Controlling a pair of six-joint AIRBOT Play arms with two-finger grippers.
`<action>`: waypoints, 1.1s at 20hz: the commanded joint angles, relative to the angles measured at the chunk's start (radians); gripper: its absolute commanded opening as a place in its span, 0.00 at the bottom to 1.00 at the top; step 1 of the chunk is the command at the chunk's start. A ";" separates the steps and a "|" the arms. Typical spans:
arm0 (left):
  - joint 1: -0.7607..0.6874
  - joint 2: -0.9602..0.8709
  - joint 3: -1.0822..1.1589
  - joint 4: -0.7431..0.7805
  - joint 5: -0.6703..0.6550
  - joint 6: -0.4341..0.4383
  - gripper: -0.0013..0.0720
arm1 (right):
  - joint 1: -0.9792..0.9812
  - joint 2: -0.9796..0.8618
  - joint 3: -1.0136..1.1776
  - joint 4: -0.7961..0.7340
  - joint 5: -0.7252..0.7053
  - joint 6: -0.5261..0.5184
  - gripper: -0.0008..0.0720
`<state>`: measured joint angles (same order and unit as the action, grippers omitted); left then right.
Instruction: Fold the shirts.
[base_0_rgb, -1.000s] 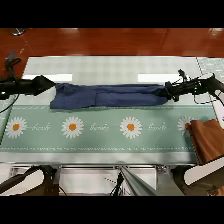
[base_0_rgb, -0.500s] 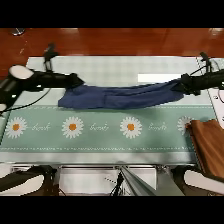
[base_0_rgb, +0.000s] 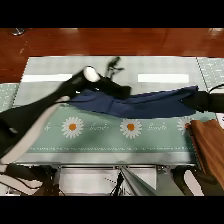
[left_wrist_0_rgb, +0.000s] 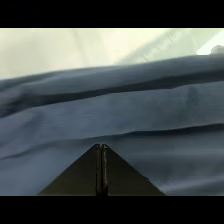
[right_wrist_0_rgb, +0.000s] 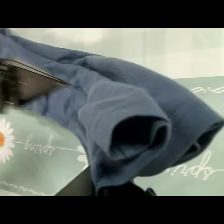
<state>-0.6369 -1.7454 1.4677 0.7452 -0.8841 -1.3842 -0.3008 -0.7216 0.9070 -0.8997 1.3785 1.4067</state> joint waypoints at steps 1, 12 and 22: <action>-0.150 -0.132 0.111 0.010 -0.086 -0.079 0.05 | -0.001 0.085 -0.018 0.069 0.013 0.023 0.04; 0.106 -0.016 0.111 0.020 -0.108 -0.152 0.05 | 0.024 0.084 -0.017 0.165 -0.018 0.022 0.04; 0.600 0.772 -0.425 0.131 -0.177 0.008 0.05 | 0.690 -0.425 0.267 0.185 -0.431 0.059 0.04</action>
<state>-0.1307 -1.1934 1.2175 0.8642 -1.0626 -1.4281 0.2150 -0.9546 1.0523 -0.7174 1.0702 1.4601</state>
